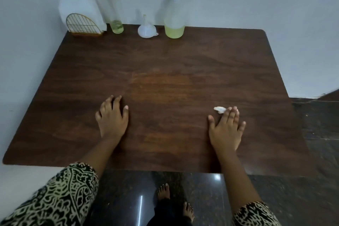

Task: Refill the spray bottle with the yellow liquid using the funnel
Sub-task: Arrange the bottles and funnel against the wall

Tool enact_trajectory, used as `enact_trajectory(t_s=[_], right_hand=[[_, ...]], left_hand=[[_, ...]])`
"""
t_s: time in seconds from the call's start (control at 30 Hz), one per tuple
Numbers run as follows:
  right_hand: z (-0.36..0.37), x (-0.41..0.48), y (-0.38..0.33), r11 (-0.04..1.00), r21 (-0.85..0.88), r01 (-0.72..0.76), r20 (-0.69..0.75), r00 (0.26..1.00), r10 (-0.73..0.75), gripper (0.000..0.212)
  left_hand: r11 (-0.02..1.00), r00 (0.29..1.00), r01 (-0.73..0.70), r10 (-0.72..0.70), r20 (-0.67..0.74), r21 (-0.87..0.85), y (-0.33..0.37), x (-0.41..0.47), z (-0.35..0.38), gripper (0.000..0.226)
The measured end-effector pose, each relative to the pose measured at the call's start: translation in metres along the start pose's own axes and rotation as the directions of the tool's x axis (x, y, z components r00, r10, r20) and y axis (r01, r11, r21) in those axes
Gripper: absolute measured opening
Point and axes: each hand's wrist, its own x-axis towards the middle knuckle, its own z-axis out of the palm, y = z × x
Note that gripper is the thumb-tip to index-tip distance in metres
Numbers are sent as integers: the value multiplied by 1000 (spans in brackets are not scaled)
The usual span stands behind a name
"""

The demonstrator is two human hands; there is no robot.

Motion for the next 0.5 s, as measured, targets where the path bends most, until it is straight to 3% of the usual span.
enact_trajectory(t_s=[0.03, 0.1, 0.13, 0.2, 0.23, 0.3, 0.37, 0.43, 0.5], right_hand=[[0, 1, -5, 999, 17, -34, 2, 999, 34, 82], [5, 0, -40, 995, 87, 41, 20, 999, -43, 83], [11, -3, -62, 983, 106, 150, 42, 987, -156, 82], [18, -9, -97, 902, 87, 423, 113, 895, -431, 80], [18, -3, -102, 868, 58, 494, 138, 857, -497, 78], [15, 21, -91, 907, 23, 420, 99, 902, -420, 76], [8, 45, -64, 986, 41, 161, 39, 986, -162, 78], [3, 57, -56, 999, 49, -20, 51, 999, 18, 82], [6, 55, -82, 996, 78, 37, 43, 998, -40, 84]], left_hand=[[1000, 1000, -8, 8, -5, -1, 0, 6, 0, 44], [1000, 1000, -16, 16, -15, 4, 3, 15, 0, 43], [1000, 1000, -18, 18, -16, 7, 4, 18, 1, 43], [1000, 1000, -20, 20, -7, 5, 6, 22, 1, 44], [1000, 1000, -17, 17, -4, 2, 6, 23, 1, 44], [1000, 1000, -14, 14, -7, -6, 5, 23, 2, 44], [1000, 1000, -16, 16, -17, -11, 4, 23, 3, 44], [1000, 1000, -16, 15, -24, -10, 4, 24, 4, 44], [1000, 1000, -16, 15, -26, -6, 5, 24, 4, 44]])
